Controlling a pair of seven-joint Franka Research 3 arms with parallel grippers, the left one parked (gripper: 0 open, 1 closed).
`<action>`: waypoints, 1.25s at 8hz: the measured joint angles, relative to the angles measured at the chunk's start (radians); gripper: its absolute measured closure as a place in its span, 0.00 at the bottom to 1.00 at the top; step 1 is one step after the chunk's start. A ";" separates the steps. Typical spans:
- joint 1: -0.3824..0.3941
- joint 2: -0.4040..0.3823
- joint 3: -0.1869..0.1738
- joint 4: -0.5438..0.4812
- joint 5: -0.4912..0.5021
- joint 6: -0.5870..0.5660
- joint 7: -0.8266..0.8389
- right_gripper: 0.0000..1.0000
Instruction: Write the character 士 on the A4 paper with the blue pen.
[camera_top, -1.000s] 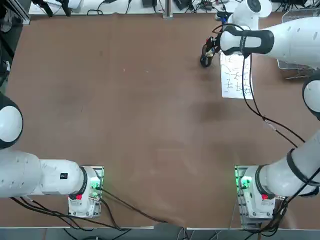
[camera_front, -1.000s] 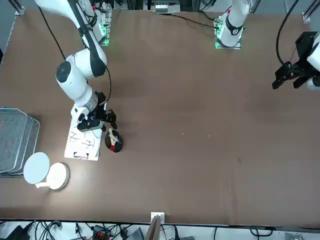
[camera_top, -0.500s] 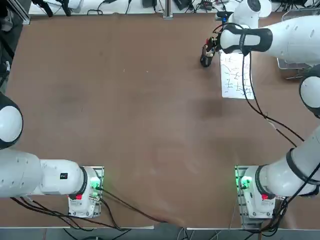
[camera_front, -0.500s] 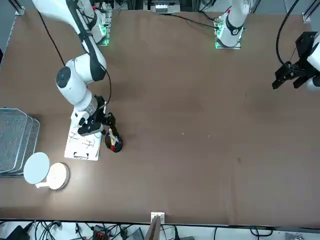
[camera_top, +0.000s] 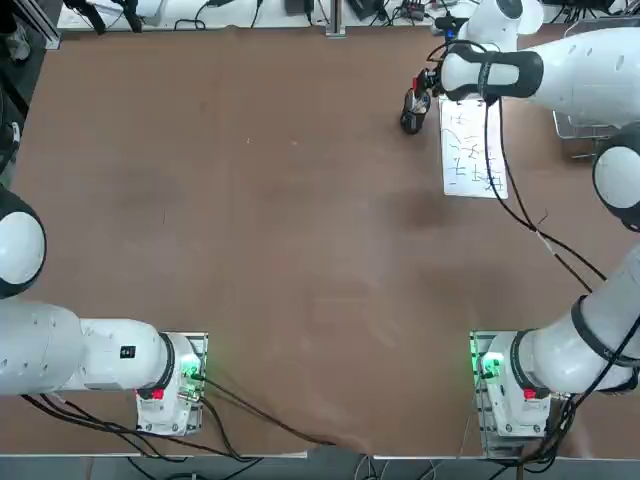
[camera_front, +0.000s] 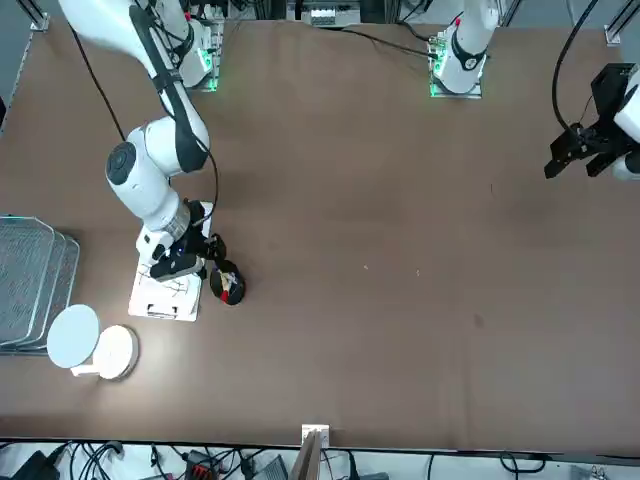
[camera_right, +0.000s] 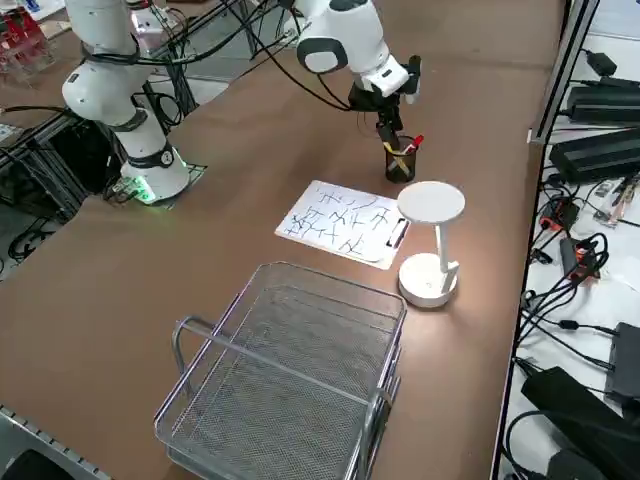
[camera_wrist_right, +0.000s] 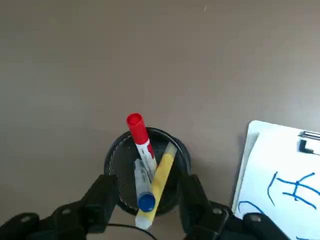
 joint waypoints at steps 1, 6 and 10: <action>0.007 0.014 0.000 0.007 0.000 0.001 0.001 0.29; 0.013 0.027 -0.001 0.011 0.000 0.005 0.001 0.29; 0.013 0.030 -0.001 0.011 0.000 0.004 0.001 0.31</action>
